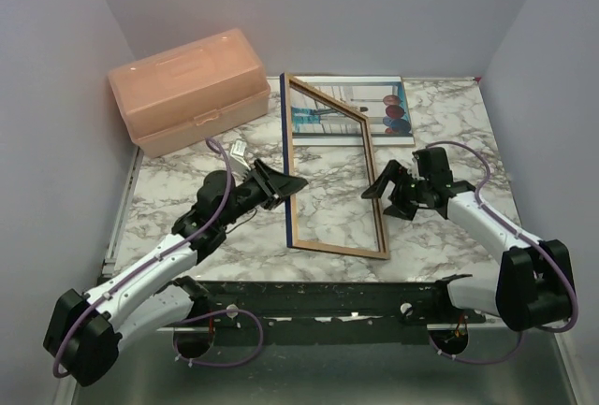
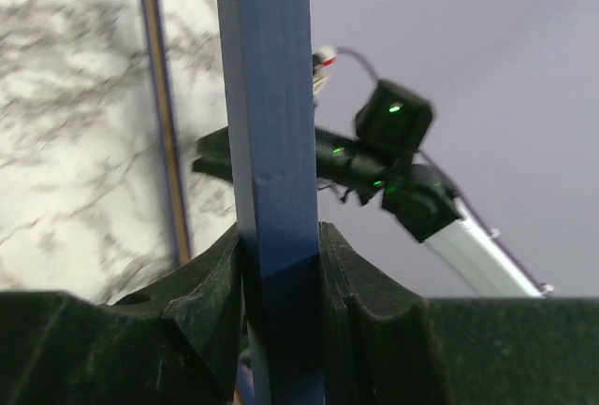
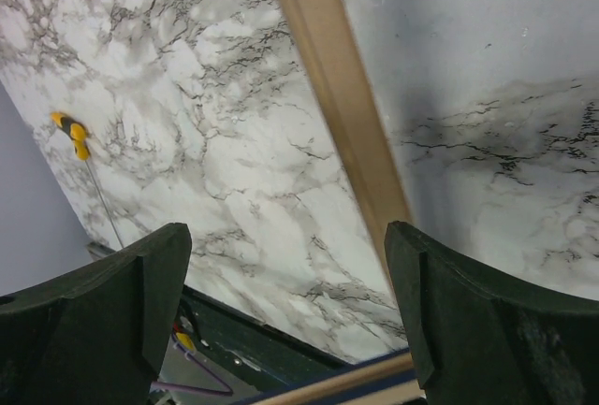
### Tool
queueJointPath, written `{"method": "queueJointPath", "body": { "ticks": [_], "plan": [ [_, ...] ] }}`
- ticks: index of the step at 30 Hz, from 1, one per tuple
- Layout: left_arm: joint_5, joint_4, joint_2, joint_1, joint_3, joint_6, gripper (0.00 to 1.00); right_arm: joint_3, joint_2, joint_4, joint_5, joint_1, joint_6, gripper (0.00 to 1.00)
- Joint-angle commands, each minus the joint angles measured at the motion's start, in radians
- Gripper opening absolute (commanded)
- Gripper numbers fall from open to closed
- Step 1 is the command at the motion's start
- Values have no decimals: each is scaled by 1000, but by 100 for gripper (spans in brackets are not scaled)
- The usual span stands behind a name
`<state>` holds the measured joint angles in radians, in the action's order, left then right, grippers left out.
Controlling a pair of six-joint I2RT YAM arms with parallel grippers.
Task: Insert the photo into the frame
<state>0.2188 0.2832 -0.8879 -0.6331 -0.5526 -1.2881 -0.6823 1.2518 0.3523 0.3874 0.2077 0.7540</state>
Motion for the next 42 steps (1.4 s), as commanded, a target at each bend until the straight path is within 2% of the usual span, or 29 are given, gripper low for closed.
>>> {"method": "queueJointPath", "body": {
  "ticks": [1, 7, 23, 35, 42],
  "plan": [
    [64, -4, -31, 6, 30, 74, 0, 9, 20, -17, -53, -1, -38, 92],
    [91, -39, -72, 6, 30, 116, 0, -8, 35, 40, -178, -1, -95, 89],
    [-66, -490, -213, 6, -106, 349, 0, -86, 11, 153, -383, -2, -170, 88],
    [-82, -565, -342, -1, -166, 419, 0, 0, 140, 80, -357, -2, -156, 87],
    [-124, -637, -395, -18, -211, 459, 0, 4, 185, 54, -339, -1, -143, 73]
  ]
}}
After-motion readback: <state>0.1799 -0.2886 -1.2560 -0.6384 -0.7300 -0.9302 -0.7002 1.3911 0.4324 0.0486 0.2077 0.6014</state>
